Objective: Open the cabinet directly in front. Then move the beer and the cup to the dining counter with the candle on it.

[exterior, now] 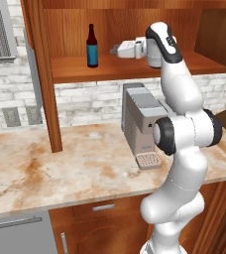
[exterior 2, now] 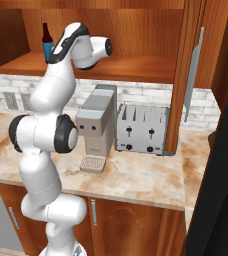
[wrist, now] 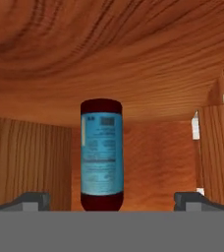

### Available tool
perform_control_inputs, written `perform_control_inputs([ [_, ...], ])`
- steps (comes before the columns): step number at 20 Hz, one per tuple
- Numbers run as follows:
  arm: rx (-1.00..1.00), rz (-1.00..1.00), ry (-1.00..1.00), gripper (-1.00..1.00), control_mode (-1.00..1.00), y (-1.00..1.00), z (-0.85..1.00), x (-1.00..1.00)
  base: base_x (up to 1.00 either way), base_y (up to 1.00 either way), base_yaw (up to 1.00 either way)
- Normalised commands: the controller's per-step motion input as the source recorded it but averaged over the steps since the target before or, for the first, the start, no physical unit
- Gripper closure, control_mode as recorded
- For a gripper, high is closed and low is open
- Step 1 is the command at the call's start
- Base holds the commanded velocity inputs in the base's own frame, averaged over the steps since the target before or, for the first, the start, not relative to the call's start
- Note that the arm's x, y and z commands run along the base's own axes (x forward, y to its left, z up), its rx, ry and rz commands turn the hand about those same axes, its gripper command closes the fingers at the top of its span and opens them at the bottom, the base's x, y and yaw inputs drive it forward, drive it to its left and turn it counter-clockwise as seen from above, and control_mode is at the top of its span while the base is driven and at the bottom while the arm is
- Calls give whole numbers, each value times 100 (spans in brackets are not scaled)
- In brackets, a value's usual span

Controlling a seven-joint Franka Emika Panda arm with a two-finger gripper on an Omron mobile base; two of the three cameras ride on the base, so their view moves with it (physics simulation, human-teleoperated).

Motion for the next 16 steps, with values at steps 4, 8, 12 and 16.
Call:
perform_control_inputs([
  [4,0,0,11,-100,-100,0,6,32,0,0,0],
  [8,0,0,4,-100,-100,4,0,13,0,0,0],
  [12,-1,0,0,-100,-100,27,0,0,0,0,0],
  [16,-2,0,0,-100,-100,33,0,0,0,0,0],
])
